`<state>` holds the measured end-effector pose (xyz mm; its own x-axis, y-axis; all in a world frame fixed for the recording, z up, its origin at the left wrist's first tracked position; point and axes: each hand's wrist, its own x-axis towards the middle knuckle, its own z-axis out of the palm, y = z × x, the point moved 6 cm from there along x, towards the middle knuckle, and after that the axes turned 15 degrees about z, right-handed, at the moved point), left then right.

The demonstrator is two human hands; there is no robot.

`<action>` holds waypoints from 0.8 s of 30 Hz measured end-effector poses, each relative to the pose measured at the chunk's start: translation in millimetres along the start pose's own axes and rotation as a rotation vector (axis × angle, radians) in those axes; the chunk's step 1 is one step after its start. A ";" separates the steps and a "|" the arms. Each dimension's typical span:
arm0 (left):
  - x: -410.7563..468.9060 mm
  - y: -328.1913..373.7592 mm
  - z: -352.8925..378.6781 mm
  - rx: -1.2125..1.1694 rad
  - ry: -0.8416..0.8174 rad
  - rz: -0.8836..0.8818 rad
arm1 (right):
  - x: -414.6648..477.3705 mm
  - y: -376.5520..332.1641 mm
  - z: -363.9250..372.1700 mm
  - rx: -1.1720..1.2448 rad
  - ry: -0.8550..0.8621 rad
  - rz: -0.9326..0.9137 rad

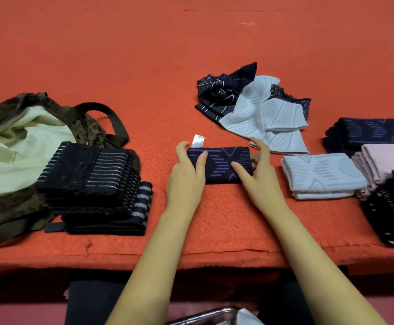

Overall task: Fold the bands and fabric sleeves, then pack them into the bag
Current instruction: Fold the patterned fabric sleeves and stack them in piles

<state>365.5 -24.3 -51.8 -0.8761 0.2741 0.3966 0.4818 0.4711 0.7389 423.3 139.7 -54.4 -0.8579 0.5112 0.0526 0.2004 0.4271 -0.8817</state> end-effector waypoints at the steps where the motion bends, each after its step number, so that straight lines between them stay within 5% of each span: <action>1: -1.8 2.8 -0.1 -0.045 -0.014 0.056 | 1.7 0.2 0.2 -0.014 0.013 0.005; 4: -5.4 6.4 4.8 -0.006 -0.107 0.195 | 7.0 -0.6 3.5 -0.067 0.029 0.030; 12: -2.3 -2.7 9.8 0.086 -0.082 0.115 | 6.6 0.3 6.1 -0.105 0.033 -0.009; 24: -7.8 0.7 6.6 0.495 -0.021 0.110 | 6.1 0.8 8.9 -0.570 0.169 0.092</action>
<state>372.7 -20.6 -58.0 -0.8215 0.3587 0.4433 0.5256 0.7778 0.3447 414.0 136.5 -59.0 -0.7475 0.6562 0.1029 0.5321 0.6843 -0.4986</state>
